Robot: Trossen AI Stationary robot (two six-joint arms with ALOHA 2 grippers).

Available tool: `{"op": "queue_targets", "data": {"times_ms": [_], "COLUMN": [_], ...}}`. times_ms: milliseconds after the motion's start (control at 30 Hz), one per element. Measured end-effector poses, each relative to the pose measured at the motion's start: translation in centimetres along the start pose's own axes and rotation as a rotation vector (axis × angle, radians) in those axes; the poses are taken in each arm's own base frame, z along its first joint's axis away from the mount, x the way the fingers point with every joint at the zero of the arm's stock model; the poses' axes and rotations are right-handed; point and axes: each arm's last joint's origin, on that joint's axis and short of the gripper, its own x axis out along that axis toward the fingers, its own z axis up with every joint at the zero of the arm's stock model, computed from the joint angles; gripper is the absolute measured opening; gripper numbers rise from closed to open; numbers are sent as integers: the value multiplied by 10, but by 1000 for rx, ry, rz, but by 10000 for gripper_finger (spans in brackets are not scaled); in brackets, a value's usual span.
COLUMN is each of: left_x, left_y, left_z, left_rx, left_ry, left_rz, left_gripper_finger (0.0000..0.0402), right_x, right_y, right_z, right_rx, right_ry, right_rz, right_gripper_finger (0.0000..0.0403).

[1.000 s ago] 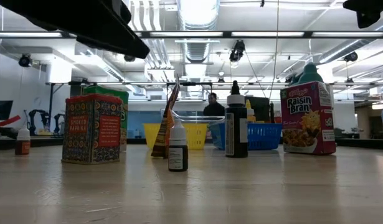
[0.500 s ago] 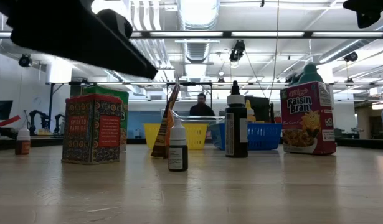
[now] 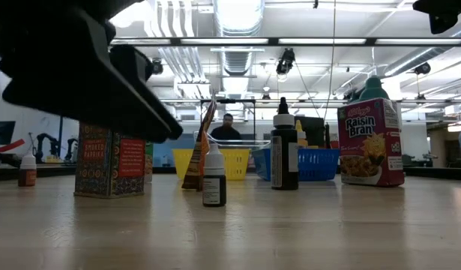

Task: Pick & Place Kitchen Items
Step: Move the red food coloring bottle

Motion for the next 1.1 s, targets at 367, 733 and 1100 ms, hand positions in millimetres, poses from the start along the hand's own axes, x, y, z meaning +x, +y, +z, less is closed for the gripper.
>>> {"op": "queue_targets", "data": {"times_ms": [367, 733, 1100], "left_x": [5, 6, 7], "left_y": [0, 7, 8], "left_z": [-9, -25, -24], "left_rx": [-43, -91, -102], "left_ry": [22, 21, -34], "left_rz": [16, 84, 77], "left_gripper_finger": [167, 167, 167], "right_x": [0, 0, 0], "right_y": [0, 0, 0], "right_z": [0, 0, 0], "right_rx": [0, 0, 0], "right_ry": [0, 0, 0], "right_rz": [0, 0, 0], "right_gripper_finger": [8, 8, 8]}}
